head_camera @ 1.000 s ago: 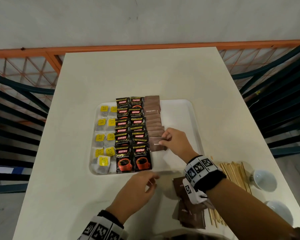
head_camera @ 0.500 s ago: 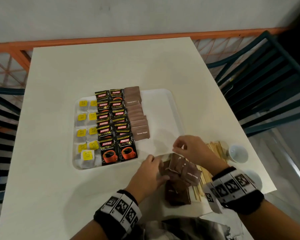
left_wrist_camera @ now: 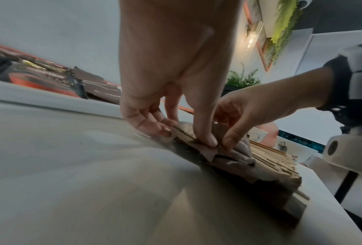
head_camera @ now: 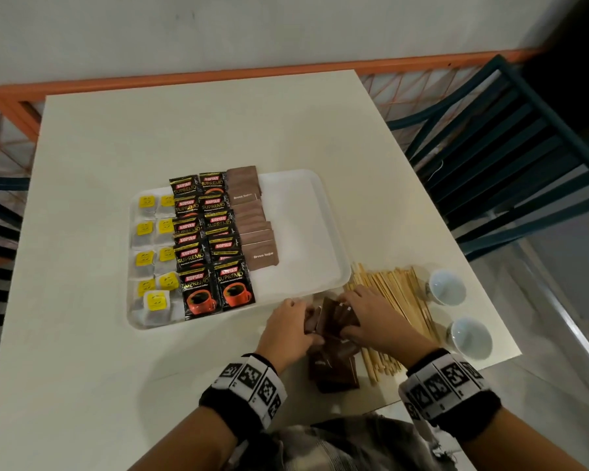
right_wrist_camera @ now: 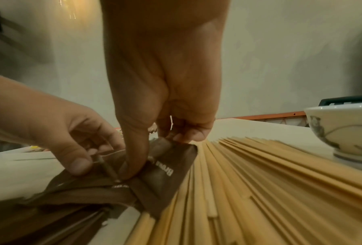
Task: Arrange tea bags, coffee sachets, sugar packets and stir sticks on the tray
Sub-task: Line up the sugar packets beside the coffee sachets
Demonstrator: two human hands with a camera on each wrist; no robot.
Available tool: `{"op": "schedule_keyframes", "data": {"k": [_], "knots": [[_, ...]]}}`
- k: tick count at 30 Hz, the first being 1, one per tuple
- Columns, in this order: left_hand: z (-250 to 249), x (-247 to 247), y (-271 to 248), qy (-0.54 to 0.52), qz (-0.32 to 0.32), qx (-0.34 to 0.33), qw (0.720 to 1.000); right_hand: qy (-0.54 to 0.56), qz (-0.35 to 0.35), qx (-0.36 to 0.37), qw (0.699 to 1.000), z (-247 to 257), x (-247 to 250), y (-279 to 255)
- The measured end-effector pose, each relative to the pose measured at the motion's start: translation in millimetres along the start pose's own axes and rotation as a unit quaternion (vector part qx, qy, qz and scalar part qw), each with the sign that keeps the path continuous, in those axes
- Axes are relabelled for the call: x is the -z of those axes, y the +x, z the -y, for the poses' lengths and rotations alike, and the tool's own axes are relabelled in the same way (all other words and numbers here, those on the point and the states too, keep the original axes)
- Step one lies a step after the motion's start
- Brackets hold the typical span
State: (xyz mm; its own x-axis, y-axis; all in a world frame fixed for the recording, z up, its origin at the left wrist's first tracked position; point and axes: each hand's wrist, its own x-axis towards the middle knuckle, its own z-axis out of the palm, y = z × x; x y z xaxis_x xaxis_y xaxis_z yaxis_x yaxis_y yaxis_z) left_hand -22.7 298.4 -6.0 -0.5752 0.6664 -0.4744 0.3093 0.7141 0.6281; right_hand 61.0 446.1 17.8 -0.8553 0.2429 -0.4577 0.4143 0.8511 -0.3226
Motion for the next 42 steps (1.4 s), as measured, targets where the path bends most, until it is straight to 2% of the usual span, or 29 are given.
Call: {"op": "schedule_keyframes", "data": {"k": [5, 8, 10, 12, 14, 17, 20, 22, 24, 27, 28, 30, 32, 34, 36, 38, 40, 42], "knots": [[12.7, 10.3, -3.1, -0.037, 0.029, -0.012, 0.999, 0.028, -0.009, 0.017, 0.999, -1.1, 1.5, -1.5], [20.7, 20.3, -6.4, -0.051, 0.021, -0.022, 0.998, 0.103, 0.010, 0.011, 0.995, 0.3, 5.7, -4.8], [24.8, 28.0, -11.5, -0.099, 0.007, -0.020, 0.995, 0.154, -0.004, 0.010, 0.988, 3.2, 12.5, -6.7], [26.0, 36.7, -17.4, -0.189, 0.010, 0.004, 0.982, 0.196, -0.037, 0.017, 0.980, 10.5, 23.1, -9.0], [24.6, 45.2, -21.3, -0.333, 0.020, 0.035, 0.942, 0.249, -0.056, 0.023, 0.967, 22.7, 33.2, -9.3], [20.3, 54.6, -25.8, -0.518, 0.026, 0.058, 0.853, 0.319, -0.055, 0.044, 0.945, 47.0, 37.8, -2.6], [16.5, 64.4, -33.1, -0.635, 0.069, 0.043, 0.768, 0.331, -0.069, 0.093, 0.937, 72.5, 30.5, 8.2], [15.6, 71.1, -38.8, -0.677, 0.096, 0.027, 0.729, 0.328, -0.084, 0.112, 0.934, 87.6, 23.4, 14.6], [18.1, 74.8, -41.6, -0.672, 0.093, 0.023, 0.734, 0.273, -0.114, 0.126, 0.947, 97.8, 16.2, 18.3], [24.6, 75.5, -43.6, -0.618, 0.079, 0.047, 0.781, 0.117, -0.166, 0.195, 0.960, 99.0, 6.5, 21.2], [26.1, 74.5, -44.6, -0.594, 0.082, 0.050, 0.799, 0.075, -0.155, 0.213, 0.962, 98.1, 5.8, 20.5], [30.1, 71.8, -46.8, -0.560, 0.094, 0.051, 0.822, 0.033, -0.086, 0.220, 0.971, 93.1, 7.2, 15.8], [35.3, 68.9, -47.5, -0.556, 0.086, 0.065, 0.824, 0.042, -0.015, 0.199, 0.979, 82.9, 10.9, 9.0], [42.1, 67.4, -46.7, -0.551, 0.058, 0.080, 0.829, 0.041, 0.020, 0.178, 0.983, 67.5, 11.4, 1.9], [50.0, 67.1, -45.3, -0.537, 0.026, 0.096, 0.838, -0.027, 0.079, 0.178, 0.981, 49.9, 8.7, -6.4], [56.0, 67.0, -44.3, -0.532, 0.003, 0.111, 0.840, -0.131, 0.152, 0.187, 0.962, 33.5, 1.2, -13.3], [60.1, 66.5, -43.9, -0.528, -0.014, 0.117, 0.841, -0.199, 0.160, 0.205, 0.945, 24.4, -4.8, -16.0], [61.8, 66.1, -43.3, -0.528, -0.022, 0.115, 0.841, -0.193, 0.133, 0.213, 0.948, 22.1, -6.2, -14.0]]}}
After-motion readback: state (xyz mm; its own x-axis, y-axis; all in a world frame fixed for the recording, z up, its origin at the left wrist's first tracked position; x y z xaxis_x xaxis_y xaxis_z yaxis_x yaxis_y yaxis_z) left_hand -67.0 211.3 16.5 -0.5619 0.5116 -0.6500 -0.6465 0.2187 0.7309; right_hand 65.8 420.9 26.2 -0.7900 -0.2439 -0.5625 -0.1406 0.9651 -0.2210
